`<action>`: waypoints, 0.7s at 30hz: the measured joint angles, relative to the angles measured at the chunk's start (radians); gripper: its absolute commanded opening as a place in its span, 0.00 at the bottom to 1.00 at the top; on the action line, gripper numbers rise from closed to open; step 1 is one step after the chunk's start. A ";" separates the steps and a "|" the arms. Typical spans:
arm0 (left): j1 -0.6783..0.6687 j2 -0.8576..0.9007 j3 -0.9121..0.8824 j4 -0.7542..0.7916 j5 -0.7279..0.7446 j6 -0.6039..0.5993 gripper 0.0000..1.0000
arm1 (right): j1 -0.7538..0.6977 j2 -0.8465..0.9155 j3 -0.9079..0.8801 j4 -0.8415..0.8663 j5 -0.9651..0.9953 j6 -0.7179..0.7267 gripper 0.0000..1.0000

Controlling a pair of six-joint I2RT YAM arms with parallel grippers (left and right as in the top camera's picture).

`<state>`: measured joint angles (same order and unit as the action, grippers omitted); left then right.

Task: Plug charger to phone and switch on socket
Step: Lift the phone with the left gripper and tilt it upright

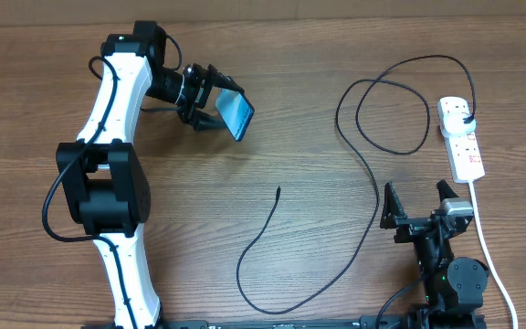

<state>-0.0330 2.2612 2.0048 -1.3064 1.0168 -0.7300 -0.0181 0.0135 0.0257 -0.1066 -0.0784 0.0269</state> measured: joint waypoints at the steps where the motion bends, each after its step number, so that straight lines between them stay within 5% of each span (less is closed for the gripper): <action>1: 0.000 0.000 0.000 -0.001 0.021 0.000 0.04 | 0.000 0.000 0.000 0.000 0.000 0.000 1.00; 21: 0.000 0.000 0.001 -0.057 0.293 -0.004 0.04 | 0.000 0.000 0.000 0.001 0.001 0.000 1.00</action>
<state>-0.0330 2.2612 2.0056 -1.3632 1.3102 -0.7341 -0.0181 0.0135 0.0257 -0.1059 -0.0776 0.0265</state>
